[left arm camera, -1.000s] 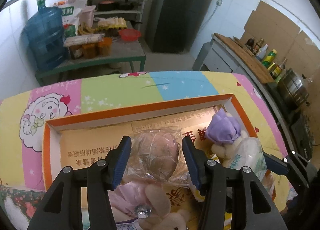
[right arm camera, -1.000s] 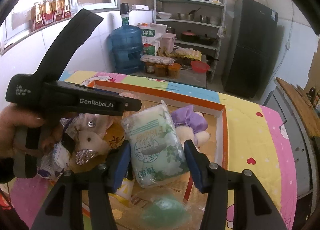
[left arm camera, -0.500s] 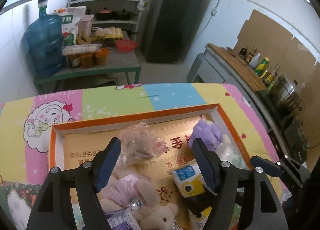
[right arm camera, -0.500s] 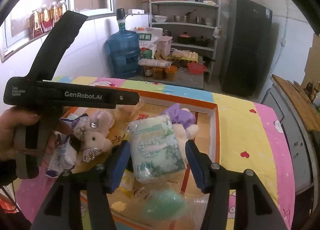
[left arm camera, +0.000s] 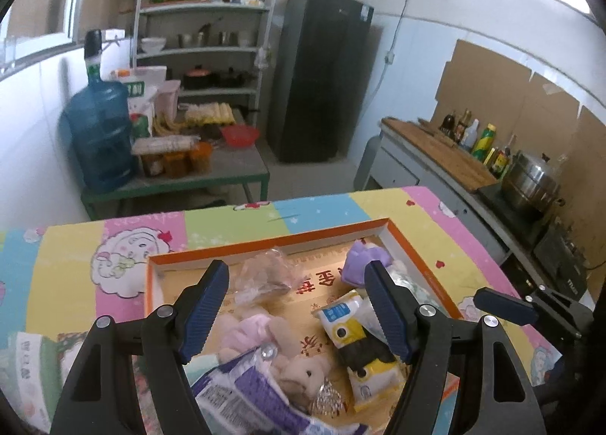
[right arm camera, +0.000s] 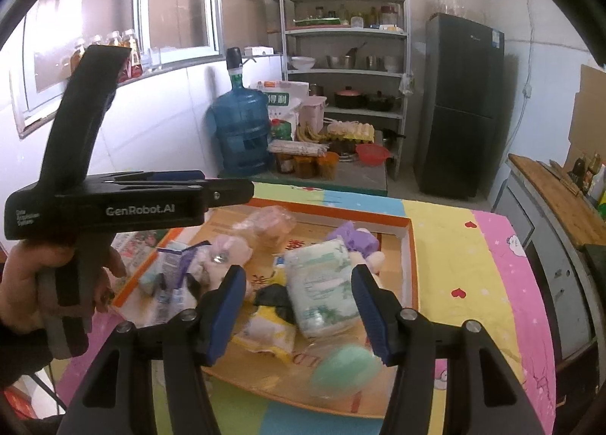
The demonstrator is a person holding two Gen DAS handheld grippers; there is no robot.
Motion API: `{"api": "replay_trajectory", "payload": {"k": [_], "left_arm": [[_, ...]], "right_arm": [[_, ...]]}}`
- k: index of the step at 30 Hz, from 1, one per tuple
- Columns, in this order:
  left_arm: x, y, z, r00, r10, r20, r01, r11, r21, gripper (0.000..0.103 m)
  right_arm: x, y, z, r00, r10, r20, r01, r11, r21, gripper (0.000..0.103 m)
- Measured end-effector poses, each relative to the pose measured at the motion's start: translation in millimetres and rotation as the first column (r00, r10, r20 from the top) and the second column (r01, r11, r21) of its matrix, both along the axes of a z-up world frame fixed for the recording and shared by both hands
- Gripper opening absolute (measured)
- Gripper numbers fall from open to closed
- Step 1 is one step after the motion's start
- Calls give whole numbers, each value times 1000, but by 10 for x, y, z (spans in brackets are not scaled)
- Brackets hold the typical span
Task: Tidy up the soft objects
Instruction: 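Move both tools toward the white and leopard-print scrunchies on the bed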
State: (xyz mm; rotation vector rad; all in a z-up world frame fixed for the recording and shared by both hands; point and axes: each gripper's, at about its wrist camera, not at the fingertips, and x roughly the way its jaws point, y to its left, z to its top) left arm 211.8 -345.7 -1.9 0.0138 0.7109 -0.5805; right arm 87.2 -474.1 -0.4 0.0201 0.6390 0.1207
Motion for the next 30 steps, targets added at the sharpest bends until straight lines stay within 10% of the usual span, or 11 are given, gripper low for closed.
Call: {"api": "replay_trajectory", "payload": {"k": [30], "left_arm": [[-1175,1591,458,964,114,242,-107,993,-42,75]], "right_arm": [[-538,1242,171,994,94,64,-99,992,76,58]]}}
